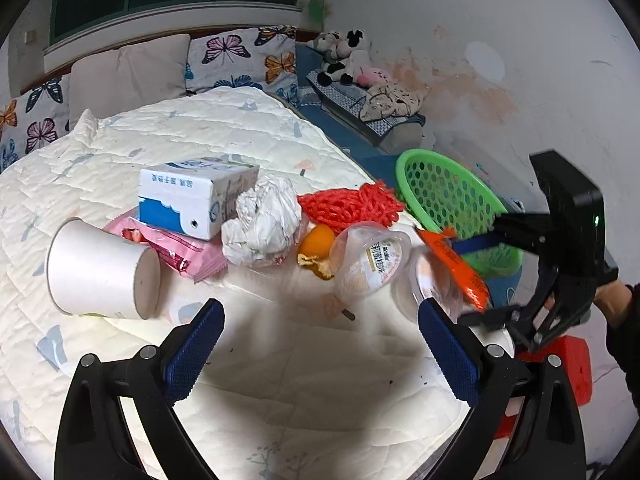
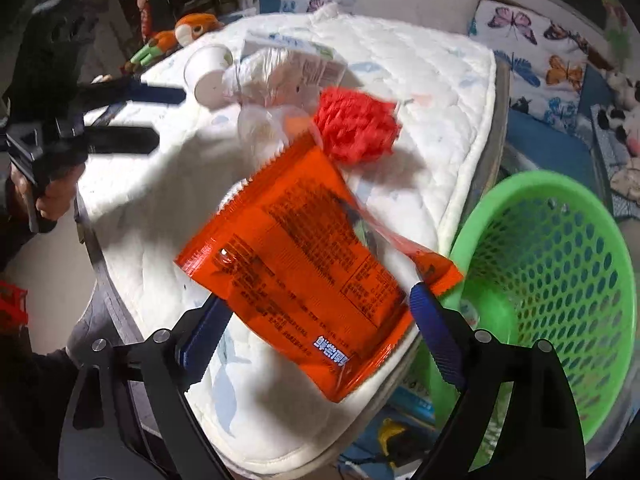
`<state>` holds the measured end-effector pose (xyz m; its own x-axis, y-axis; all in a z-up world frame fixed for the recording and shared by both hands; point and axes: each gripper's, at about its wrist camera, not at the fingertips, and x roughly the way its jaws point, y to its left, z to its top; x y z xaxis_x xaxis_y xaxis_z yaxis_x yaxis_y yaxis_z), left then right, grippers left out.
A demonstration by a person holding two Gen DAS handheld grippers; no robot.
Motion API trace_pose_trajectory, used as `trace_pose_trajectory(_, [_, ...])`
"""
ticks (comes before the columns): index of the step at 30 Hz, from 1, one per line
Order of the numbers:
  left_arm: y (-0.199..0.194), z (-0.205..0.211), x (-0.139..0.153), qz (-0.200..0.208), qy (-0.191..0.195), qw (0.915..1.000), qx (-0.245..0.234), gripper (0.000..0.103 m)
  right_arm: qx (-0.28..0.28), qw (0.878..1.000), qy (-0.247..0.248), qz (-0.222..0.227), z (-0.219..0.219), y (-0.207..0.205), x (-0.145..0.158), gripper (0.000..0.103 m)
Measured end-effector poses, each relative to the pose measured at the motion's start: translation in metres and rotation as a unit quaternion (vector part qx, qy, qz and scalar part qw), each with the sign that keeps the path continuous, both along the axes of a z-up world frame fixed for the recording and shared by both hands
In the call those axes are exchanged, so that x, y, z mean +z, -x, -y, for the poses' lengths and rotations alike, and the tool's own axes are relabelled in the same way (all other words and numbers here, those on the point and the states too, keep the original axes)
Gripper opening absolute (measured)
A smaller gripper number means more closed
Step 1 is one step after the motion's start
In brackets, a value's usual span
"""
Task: Collect trash
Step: 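Grasp the orange snack wrapper with the right gripper, then carry the wrapper over the green basket and release it with the right gripper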
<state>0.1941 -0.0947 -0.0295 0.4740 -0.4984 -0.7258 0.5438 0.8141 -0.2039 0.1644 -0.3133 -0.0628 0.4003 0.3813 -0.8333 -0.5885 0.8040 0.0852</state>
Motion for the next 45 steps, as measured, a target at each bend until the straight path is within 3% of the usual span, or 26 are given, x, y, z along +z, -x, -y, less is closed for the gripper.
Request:
trace_pose_trajectory(3, [0.000,0.000,-0.003,-0.006,0.009,0.9999,-0.004,0.094,0.008,1.000,0.008,0.011,0.001,-0.003,0.002,0.094])
trace_pose_trajectory(8, [0.003,0.006,-0.005,-0.013,0.017,0.9996,-0.016,0.094,0.014,1.000,-0.005,-0.008,0.000,-0.011,-0.005,0.093])
trace_pose_trajectory(10, [0.004,0.008,-0.005,-0.013,0.017,0.9995,-0.022,0.094,0.012,1.000,-0.008,-0.007,0.001,-0.009,-0.005,0.087])
trace_pose_trajectory(12, [0.007,0.012,-0.006,-0.014,0.016,0.9994,-0.028,0.094,0.008,1.000,-0.012,-0.008,0.003,-0.004,-0.004,0.073])
trace_pose_trajectory(19, [0.020,0.035,-0.009,-0.014,0.020,0.9979,-0.060,0.094,-0.028,0.999,-0.018,0.001,0.012,0.011,0.006,0.055])
trace_pose_trajectory(27, [0.024,0.070,-0.012,-0.007,0.016,0.9964,-0.083,0.094,-0.074,0.997,-0.028,0.005,0.027,0.023,0.014,0.053])
trace_pose_trajectory(33, [0.022,0.090,-0.018,0.007,-0.009,0.9970,-0.077,0.094,-0.119,0.993,-0.013,0.021,0.043,0.024,0.023,0.053])
trace_pose_trajectory(45, [0.025,0.122,-0.034,0.052,-0.089,0.9940,-0.037,0.094,-0.256,0.966,0.021,0.004,0.106,-0.003,0.005,0.054])
